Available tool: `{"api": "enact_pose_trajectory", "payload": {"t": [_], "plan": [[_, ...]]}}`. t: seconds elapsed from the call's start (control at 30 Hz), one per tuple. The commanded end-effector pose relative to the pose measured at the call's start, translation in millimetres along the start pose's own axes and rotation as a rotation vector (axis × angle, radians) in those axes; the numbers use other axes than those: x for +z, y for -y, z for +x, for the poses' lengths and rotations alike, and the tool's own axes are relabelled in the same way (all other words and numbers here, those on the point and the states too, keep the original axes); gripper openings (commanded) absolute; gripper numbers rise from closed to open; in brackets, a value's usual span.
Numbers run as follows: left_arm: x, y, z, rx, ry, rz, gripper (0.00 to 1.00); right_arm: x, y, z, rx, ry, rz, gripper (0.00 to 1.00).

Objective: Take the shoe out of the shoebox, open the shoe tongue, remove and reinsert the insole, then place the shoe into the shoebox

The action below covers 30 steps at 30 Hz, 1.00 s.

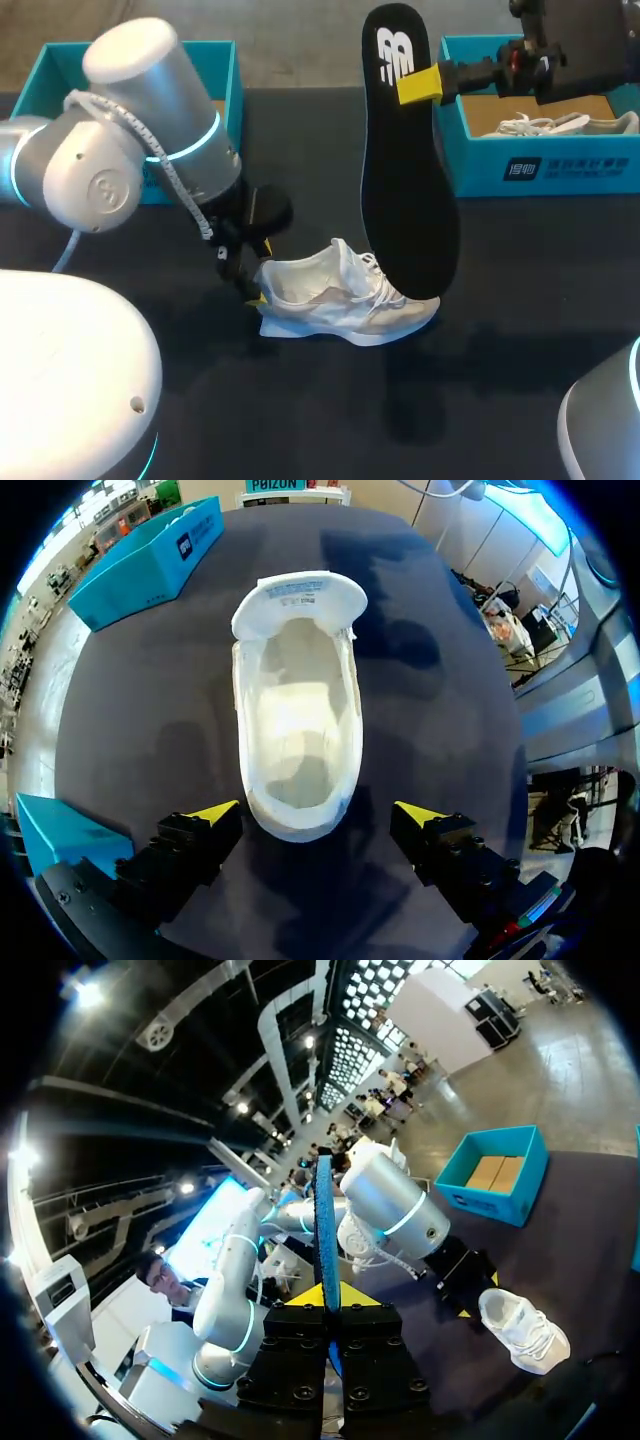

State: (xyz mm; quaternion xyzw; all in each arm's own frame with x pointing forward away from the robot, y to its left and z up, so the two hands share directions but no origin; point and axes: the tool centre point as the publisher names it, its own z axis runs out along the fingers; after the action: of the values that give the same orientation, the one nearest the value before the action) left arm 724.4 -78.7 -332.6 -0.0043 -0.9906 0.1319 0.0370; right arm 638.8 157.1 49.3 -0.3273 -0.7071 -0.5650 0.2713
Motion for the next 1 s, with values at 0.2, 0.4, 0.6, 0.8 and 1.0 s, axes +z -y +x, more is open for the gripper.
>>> {"api": "enact_pose_trajectory", "payload": {"t": [0.2,0.4,0.6,0.8,1.0], "plan": [[-8.0,5.8,3.3,0.009,0.02,-0.072,1.0,2.5,-2.8,-0.8,0.002,0.002,0.005,0.0],[-12.3,8.1,4.4,0.013,0.036,-0.089,1.0,2.5,-2.8,-0.8,0.002,0.002,0.005,0.0],[-11.4,9.0,3.3,0.012,0.036,-0.09,1.0,2.5,-2.8,-0.8,0.002,0.002,0.005,0.0],[-11.4,9.0,3.3,0.012,0.036,-0.09,1.0,2.5,-2.8,-0.8,0.002,0.002,0.005,0.0],[-11.4,9.0,3.3,0.012,0.036,-0.09,1.0,2.5,-2.8,-0.8,0.002,0.002,0.005,0.0]]}}
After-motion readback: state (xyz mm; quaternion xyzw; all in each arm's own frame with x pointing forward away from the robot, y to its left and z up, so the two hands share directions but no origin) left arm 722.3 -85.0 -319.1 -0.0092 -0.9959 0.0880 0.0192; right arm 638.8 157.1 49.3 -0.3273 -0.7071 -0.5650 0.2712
